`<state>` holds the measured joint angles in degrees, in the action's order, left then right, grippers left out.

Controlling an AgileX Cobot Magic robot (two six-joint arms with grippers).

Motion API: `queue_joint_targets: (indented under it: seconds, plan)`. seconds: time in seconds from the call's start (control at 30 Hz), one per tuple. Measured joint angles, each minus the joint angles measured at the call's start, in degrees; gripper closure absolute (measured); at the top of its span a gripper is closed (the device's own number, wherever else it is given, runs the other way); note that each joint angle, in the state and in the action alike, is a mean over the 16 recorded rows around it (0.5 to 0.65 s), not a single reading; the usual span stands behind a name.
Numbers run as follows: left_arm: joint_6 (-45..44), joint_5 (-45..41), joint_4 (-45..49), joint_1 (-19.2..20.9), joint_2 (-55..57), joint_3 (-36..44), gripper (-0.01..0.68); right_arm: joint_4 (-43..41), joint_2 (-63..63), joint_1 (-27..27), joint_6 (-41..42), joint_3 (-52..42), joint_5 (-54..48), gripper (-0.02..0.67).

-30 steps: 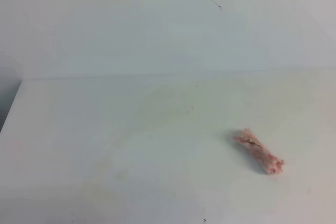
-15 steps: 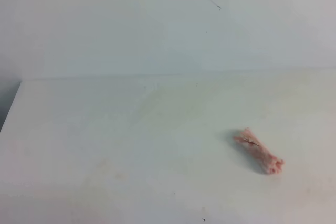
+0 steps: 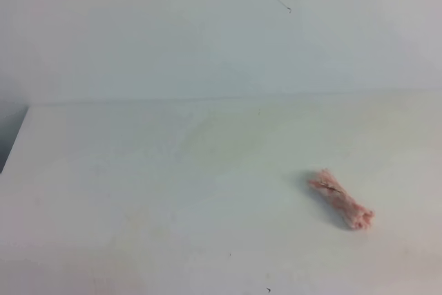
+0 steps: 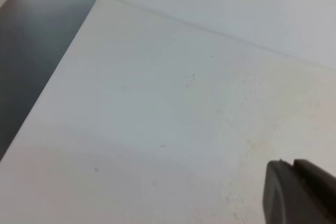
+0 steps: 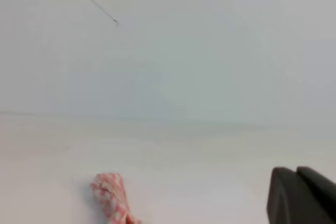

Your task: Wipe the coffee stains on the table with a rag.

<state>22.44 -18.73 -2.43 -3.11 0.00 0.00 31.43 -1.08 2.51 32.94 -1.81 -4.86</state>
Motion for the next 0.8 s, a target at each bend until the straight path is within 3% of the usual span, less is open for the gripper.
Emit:
queue_joint_targets:
  seconds: [0.33, 0.8]
  plan:
    - [0.0, 0.0, 0.0, 0.0, 0.0, 0.0, 0.672, -4.44, -0.32, 0.64, -2.05, -0.13, -2.49, 0.653]
    - [0.0, 0.0, 0.0, 0.0, 0.0, 0.0, 0.672, -31.25, -0.67, 0.85, -36.17, 0.01, -11.96, 0.653]
